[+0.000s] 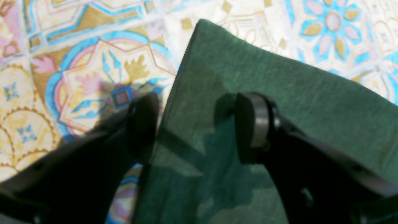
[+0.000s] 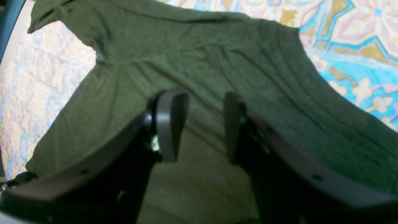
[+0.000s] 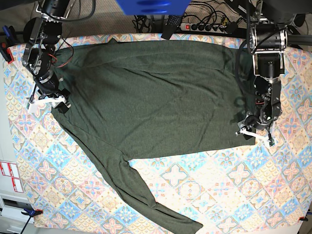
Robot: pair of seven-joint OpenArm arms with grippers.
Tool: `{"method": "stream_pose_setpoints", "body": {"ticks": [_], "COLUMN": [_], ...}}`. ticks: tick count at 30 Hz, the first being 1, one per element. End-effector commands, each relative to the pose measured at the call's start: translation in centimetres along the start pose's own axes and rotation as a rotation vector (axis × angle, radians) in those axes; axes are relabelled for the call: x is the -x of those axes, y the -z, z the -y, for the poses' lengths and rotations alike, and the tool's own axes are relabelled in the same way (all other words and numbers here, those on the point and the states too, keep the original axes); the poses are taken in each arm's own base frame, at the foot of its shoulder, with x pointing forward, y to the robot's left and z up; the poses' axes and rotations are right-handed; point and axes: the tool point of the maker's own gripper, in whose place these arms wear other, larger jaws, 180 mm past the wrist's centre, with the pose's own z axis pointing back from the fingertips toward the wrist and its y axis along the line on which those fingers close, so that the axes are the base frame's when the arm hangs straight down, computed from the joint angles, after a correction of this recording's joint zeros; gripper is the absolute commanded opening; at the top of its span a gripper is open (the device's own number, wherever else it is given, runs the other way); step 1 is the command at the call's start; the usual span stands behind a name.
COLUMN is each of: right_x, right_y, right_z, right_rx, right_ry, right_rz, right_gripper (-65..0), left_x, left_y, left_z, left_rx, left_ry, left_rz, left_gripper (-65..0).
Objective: Fold the T-shirt properly
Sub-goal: 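Move both grippers down along the shirt sides toward the hem, then grasp the shirt's side edges with both grippers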
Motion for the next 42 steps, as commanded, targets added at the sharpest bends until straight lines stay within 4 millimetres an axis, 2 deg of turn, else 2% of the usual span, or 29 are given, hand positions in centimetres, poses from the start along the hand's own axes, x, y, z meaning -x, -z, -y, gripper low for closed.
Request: {"method": "stream_pose_setpoints", "body": {"ticks": [1, 5, 7, 9, 12, 17, 21, 24, 26, 31, 35, 37, 39, 42], "right_x": [-1.6, -1.8, -1.8, -1.8, -1.9, -2.5, -3.1, -3.2, -4.0, -5.4, -7.3, -7.5, -7.6, -7.2], "right_y": [-0.3, -0.3, -0.4, -0.4, -0.4, -0.5, -0.6, -0.6, -0.8, -0.8, 0.0, 0.4, 1.1, 2.5], "right_z": [-0.7, -0.9, -0.9, -0.9, -0.8, -0.4, 0.0, 0.1, 0.6, 0.4, -1.4, -1.1, -1.1, -3.0], "right_rx": [-0.025, -0.028, -0.028, -0.028, -0.026, -0.019, -0.01, -0.007, 0.005, 0.003, -0.025, -0.003, 0.027, 0.025], "right_ry": [-0.018, -0.02, -0.022, -0.022, -0.023, -0.042, -0.062, -0.065, -0.091, -0.234, -0.315, -0.374, -0.469, -0.625], "right_rz": [0.048, 0.051, 0.053, 0.053, 0.053, 0.058, 0.063, 0.062, 0.068, 0.039, 0.049, 0.03, 0.014, -0.003], "right_gripper": [-42.2, -42.2, -42.2, -42.2, -42.2, -42.2, -42.2, -42.2, -42.2, -41.8, -41.8, -41.8, -41.8, -41.8], "left_x": [0.3, 2.0, 3.2, 4.0, 4.3, 4.9, 4.0, 3.8, 3.9, 4.1, 4.7, 4.7, 4.5, 3.9], "left_y": [0.0, 0.2, 0.1, 0.1, 0.0, -0.3, -0.9, -1.7, -2.4, -4.2, -5.6, -6.4, -7.3, -8.5], "left_z": [1.1, 2.4, 2.7, 3.5, 4.8, 5.2, 5.2, 5.3, 5.6, 5.7, 6.1, 6.3, 5.6, 4.7], "left_rx": [0.035, 0.057, 0.065, 0.086, 0.15, 0.201, 0.21, 0.223, 0.238, 0.26, 0.281, 0.292, 0.286, 0.274], "left_ry": [-0.008, -0.015, 0.002, 0.041, 0.084, 0.112, 0.136, 0.158, 0.173, 0.212, 0.234, 0.242, 0.231, 0.213], "left_rz": [-0.022, -0.052, -0.073, -0.089, -0.094, -0.098, -0.064, -0.037, -0.022, 0.013, 0.032, 0.047, 0.069, 0.107], "left_gripper": [-26.6, -27.9, -32.8, -40.7, -51.1, -56.9, -65.0, -65.0, -65.0, -65.0, -65.0, -65.0, -65.0, -65.0]}}
